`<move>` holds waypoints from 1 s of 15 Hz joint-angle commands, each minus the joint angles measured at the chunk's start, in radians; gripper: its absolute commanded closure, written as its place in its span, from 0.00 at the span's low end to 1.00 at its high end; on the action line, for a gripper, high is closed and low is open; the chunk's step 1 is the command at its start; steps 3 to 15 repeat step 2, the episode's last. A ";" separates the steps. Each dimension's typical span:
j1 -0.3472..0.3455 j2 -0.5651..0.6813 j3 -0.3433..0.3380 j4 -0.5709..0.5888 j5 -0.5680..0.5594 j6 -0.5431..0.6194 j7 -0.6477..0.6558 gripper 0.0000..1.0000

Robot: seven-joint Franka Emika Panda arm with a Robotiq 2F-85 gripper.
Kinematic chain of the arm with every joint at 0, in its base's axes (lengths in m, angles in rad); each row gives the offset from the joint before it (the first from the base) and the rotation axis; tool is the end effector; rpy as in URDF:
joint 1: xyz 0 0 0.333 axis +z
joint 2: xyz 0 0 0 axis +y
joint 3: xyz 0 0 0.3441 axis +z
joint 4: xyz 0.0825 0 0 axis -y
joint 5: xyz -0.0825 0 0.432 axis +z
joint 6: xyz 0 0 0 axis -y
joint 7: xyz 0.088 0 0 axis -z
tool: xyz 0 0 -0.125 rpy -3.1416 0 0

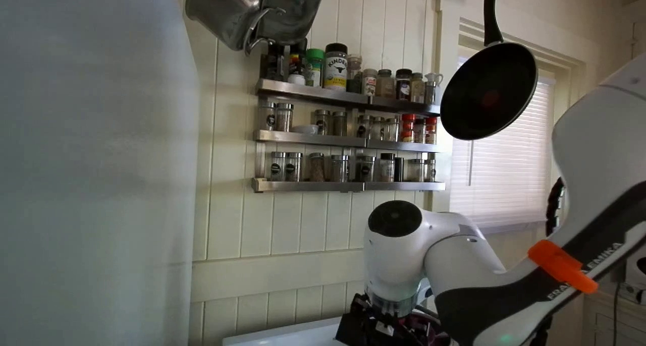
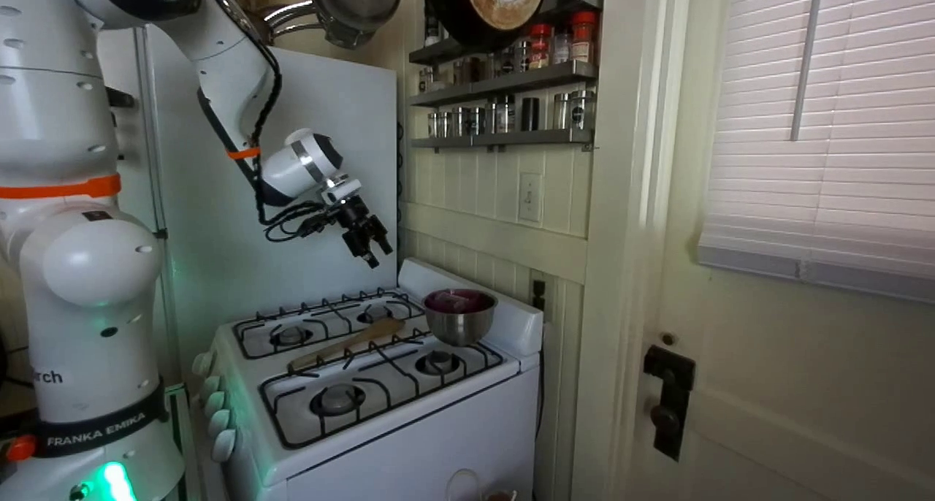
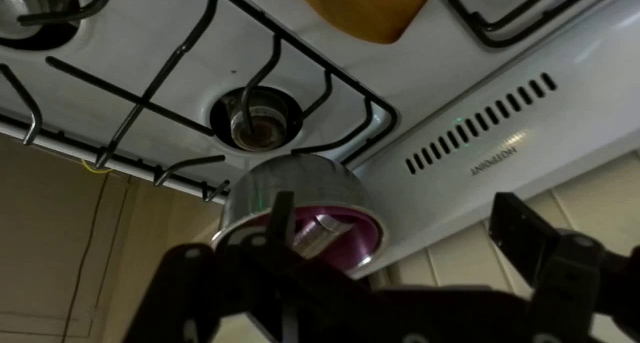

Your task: Put the purple bowl and the spice bottle into the metal bowl

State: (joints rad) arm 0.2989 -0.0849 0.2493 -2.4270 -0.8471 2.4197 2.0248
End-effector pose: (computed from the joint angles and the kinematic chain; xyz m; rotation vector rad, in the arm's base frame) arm 0.4519 0.2607 0.3260 2.6525 -1.1883 0.8801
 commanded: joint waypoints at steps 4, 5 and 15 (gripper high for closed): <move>-0.015 -0.040 0.040 -0.012 0.004 -0.004 0.007 0.00; -0.015 -0.040 0.040 -0.012 0.004 -0.004 0.007 0.00; -0.015 -0.040 0.040 -0.012 0.004 -0.004 0.007 0.00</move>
